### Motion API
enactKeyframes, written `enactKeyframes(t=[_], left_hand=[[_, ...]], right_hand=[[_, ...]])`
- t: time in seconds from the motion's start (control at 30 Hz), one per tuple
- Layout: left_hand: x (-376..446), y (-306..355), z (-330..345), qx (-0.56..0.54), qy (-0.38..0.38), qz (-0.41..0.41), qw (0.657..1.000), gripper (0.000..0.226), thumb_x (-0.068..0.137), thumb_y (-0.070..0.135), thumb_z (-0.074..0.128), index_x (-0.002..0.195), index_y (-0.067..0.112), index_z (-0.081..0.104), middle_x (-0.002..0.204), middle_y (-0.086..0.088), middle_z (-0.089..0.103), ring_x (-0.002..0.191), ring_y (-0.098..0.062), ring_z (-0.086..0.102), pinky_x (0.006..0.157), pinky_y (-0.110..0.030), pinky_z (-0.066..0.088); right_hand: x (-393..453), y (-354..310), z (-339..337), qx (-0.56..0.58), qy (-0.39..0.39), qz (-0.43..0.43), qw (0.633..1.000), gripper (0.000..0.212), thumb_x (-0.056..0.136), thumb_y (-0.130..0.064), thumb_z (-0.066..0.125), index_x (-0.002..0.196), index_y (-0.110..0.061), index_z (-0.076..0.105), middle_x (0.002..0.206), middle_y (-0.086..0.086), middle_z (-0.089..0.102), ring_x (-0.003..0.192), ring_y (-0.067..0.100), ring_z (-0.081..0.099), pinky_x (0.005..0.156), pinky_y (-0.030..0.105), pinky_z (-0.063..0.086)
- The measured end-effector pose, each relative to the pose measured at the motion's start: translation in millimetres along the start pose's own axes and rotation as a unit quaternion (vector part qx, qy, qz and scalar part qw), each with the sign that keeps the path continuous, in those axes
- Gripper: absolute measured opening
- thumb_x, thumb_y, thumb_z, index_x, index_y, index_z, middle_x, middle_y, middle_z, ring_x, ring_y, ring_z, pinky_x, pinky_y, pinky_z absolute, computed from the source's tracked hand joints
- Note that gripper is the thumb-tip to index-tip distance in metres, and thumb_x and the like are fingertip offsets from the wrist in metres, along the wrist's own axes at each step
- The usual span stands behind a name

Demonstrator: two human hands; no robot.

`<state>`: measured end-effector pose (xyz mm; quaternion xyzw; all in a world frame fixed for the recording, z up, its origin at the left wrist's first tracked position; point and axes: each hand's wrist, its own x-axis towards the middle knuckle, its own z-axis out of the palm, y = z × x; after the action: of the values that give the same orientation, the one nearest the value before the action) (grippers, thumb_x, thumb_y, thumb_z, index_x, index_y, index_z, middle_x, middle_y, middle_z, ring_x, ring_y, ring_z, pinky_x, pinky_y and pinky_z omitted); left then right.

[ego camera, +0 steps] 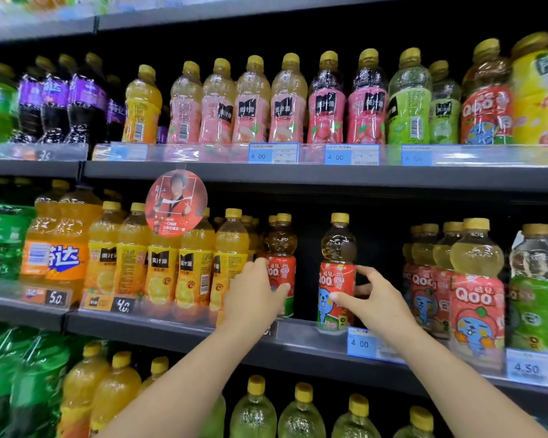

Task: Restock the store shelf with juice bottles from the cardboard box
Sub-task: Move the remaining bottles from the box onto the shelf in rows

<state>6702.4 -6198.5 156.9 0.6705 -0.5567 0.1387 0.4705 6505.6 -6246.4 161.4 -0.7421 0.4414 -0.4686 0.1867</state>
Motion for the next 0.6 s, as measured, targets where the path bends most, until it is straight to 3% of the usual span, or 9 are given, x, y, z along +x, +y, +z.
enactKeyframes(t=[0.13, 0.33, 0.6], left_hand=[[-17.4, -16.9, -26.3, 0.017, 0.014, 0.042, 0.999, 0.054, 0.086, 0.056, 0.055, 0.131, 0.028, 0.048, 0.126, 0.013, 0.056, 0.108, -0.009, 0.057, 0.081, -0.027, 0.052], [-33.7, -43.0, -35.9, 0.021, -0.003, 0.057, 0.998, 0.056, 0.086, 0.058, 0.052, 0.132, 0.026, 0.049, 0.129, 0.012, 0.057, 0.117, -0.009, 0.053, 0.091, -0.03, 0.05], [-49.6, -56.7, -37.0, -0.019, -0.032, 0.039, 0.999, 0.058, 0.086, 0.055, 0.055, 0.134, 0.024, 0.048, 0.133, 0.009, 0.055, 0.122, -0.011, 0.048, 0.095, -0.028, 0.045]], right_hand=[[2.0, -17.8, 6.9, -0.026, -0.038, -0.022, 0.999, 0.084, 0.072, -0.042, 0.078, 0.14, -0.027, 0.031, 0.1, -0.01, 0.061, 0.088, 0.006, 0.061, 0.071, 0.024, 0.049], [1.7, -45.9, 43.5, -0.005, -0.087, -0.056, 0.995, 0.072, 0.079, -0.037, 0.073, 0.139, -0.026, 0.035, 0.102, -0.009, 0.06, 0.082, 0.0, 0.059, 0.06, 0.011, 0.043], [5.8, -52.6, 69.2, -0.012, -0.06, -0.045, 0.997, 0.074, 0.084, -0.034, 0.069, 0.146, -0.023, 0.029, 0.115, -0.003, 0.058, 0.097, 0.009, 0.057, 0.064, 0.013, 0.044]])
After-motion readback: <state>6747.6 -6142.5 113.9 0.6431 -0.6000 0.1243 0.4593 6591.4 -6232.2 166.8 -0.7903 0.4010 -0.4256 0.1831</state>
